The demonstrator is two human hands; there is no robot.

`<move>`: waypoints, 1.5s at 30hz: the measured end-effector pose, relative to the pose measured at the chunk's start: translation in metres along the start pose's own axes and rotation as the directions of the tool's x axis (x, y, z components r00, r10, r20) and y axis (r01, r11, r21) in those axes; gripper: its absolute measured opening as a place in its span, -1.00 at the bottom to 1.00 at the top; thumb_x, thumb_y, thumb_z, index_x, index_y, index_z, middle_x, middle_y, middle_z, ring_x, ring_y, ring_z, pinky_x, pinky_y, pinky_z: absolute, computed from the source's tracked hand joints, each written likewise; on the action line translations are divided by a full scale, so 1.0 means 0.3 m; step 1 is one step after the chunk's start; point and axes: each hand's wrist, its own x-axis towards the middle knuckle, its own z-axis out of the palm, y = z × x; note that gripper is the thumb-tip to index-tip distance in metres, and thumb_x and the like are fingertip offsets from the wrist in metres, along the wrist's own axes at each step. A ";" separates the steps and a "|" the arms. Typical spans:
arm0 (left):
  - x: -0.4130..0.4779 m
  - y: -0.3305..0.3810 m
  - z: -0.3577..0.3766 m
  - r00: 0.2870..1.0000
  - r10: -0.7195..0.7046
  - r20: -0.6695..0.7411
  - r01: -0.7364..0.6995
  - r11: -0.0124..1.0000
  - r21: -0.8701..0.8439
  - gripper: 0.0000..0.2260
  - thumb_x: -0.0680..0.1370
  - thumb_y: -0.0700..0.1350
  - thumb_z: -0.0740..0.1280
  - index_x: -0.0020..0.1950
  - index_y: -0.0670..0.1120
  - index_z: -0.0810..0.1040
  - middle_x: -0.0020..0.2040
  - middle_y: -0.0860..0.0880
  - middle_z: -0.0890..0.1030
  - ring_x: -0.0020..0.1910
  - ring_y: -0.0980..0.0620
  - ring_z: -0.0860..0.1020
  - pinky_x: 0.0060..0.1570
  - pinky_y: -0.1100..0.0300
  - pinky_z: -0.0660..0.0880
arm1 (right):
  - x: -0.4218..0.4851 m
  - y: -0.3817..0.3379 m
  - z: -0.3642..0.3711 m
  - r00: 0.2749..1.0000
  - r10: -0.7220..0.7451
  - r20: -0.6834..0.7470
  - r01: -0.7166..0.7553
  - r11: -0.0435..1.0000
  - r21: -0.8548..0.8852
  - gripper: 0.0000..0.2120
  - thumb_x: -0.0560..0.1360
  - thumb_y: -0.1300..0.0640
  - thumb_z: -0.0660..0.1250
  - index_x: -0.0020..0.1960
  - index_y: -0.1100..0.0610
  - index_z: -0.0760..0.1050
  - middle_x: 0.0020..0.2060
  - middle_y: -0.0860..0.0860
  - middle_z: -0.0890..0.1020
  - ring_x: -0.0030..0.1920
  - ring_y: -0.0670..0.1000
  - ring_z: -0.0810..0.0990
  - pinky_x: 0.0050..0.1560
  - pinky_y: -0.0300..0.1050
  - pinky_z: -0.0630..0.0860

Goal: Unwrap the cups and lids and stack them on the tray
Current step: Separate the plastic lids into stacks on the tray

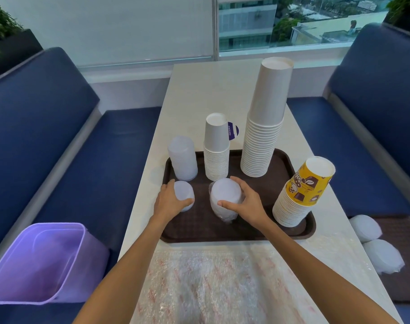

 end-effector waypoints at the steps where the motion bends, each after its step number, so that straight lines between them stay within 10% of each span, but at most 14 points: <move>1: 0.003 0.001 0.000 1.000 -0.009 -0.002 0.009 1.000 0.008 -0.23 0.43 0.11 0.45 0.50 -0.05 0.14 0.47 -0.09 0.26 0.40 -0.11 0.31 0.34 0.02 0.31 | 0.000 -0.001 0.000 1.000 0.001 0.001 -0.001 1.000 0.002 -0.26 0.32 -0.01 0.55 0.40 0.03 0.31 0.35 -0.04 0.41 0.32 -0.02 0.36 0.34 -0.05 0.36; 11: -0.012 0.025 -0.005 0.997 -0.033 -0.073 0.035 0.999 0.026 -0.17 0.44 0.17 0.41 0.54 -0.07 0.04 0.53 -0.11 0.15 0.48 -0.14 0.19 0.40 -0.03 0.23 | -0.014 -0.009 -0.016 0.999 -0.015 0.040 0.014 0.999 0.037 -0.11 0.33 0.02 0.54 0.51 0.03 0.13 0.47 -0.01 0.29 0.43 0.04 0.27 0.41 0.04 0.25; 17: -0.063 0.155 -0.028 0.919 0.157 -0.361 -0.266 0.924 -0.276 -0.63 0.54 -0.08 0.36 0.31 -0.15 0.46 0.31 -0.13 0.45 0.21 -0.06 0.48 0.16 0.17 0.42 | -0.028 0.004 -0.024 1.000 -0.019 0.000 0.019 0.999 0.034 -0.05 0.26 0.05 0.59 0.51 0.07 0.15 0.45 0.00 0.32 0.43 0.03 0.30 0.42 0.01 0.26; 21: -0.068 0.233 -0.011 0.932 0.263 -0.248 -0.336 0.885 -0.321 -0.73 0.53 -0.14 0.37 0.21 -0.18 0.54 0.14 -0.13 0.56 -0.06 0.11 0.51 -0.06 0.36 0.42 | -0.031 0.012 -0.015 0.999 -0.038 -0.007 0.038 0.999 -0.020 -0.07 0.28 0.05 0.58 0.50 0.10 0.17 0.45 0.03 0.33 0.42 0.04 0.30 0.41 0.03 0.28; 33: -0.042 0.285 0.056 0.946 0.303 0.116 -0.303 0.953 -0.017 -0.60 0.54 -0.02 0.36 0.32 -0.17 0.45 0.21 -0.15 0.50 0.15 -0.07 0.49 0.12 0.14 0.41 | -0.034 0.039 -0.002 1.000 -0.025 -0.014 0.025 0.999 0.033 -0.24 0.30 0.13 0.58 0.41 0.08 0.31 0.32 0.04 0.48 0.25 -0.03 0.43 0.31 -0.03 0.43; 45: -0.029 0.323 0.037 0.948 0.293 0.124 -0.297 0.955 0.007 -0.66 0.50 -0.02 0.40 0.20 -0.12 0.46 0.17 -0.11 0.49 0.11 -0.05 0.50 0.09 0.10 0.47 | -0.026 0.041 -0.003 1.000 0.006 0.006 -0.006 0.999 0.035 -0.23 0.30 0.11 0.57 0.42 0.10 0.30 0.31 0.03 0.47 0.27 -0.03 0.43 0.26 -0.12 0.42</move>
